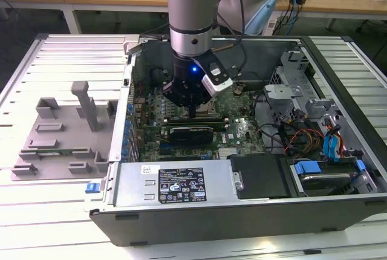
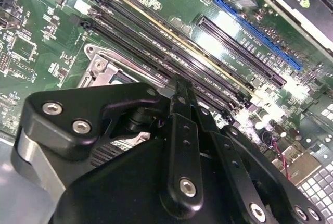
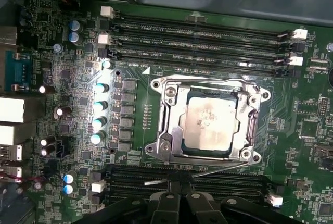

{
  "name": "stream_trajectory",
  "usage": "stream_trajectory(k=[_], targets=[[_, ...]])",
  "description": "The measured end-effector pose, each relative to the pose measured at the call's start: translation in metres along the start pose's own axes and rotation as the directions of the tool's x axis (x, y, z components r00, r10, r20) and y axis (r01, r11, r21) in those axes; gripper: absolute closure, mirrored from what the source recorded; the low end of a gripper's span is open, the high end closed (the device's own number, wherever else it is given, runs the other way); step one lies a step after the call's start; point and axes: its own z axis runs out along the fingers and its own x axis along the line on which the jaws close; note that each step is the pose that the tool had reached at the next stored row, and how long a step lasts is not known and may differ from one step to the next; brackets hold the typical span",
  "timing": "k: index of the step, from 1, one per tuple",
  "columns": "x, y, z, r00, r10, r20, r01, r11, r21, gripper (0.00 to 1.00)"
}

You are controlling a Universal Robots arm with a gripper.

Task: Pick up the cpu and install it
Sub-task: 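Install the second cpu locking lever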

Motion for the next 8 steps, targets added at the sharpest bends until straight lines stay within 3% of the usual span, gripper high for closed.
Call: stream_trajectory(k=[8], targets=[[0.0017,0.0002,0.0007,1.0000,0.000,0.0000,0.000,1.0000,-0.0013,0.89]])
